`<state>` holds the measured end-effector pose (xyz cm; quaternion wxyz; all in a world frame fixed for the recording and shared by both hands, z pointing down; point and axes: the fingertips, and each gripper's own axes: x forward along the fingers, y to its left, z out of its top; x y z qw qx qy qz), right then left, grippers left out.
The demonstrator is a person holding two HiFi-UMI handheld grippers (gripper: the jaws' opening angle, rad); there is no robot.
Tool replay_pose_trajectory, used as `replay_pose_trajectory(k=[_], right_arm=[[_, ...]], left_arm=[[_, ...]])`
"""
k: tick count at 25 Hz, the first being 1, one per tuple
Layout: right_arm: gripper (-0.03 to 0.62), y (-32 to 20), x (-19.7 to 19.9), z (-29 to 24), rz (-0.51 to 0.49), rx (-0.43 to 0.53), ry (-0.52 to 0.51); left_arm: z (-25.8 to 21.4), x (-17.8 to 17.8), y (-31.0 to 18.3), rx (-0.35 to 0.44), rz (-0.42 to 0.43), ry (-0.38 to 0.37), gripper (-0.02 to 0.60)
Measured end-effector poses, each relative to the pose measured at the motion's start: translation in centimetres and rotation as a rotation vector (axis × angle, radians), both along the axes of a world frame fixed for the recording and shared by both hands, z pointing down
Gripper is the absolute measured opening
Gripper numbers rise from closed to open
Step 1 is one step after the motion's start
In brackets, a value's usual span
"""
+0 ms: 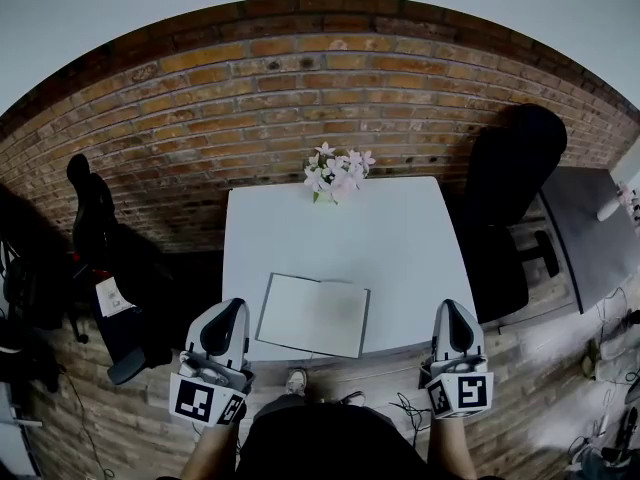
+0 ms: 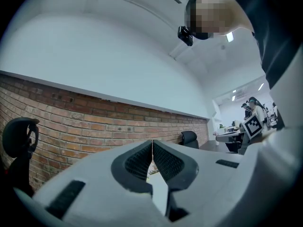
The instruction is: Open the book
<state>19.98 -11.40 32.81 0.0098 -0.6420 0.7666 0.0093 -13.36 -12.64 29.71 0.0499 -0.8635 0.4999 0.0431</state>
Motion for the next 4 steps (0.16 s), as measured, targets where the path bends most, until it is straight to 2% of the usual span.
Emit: replay_pose_trajectory(k=[4], right_arm=[[0.013, 0.24, 0.3, 0.33, 0.01, -0.013, 0.01]], left_arm=[[-0.02, 0.22, 0.43, -0.004, 0.007, 0.002, 0.028]])
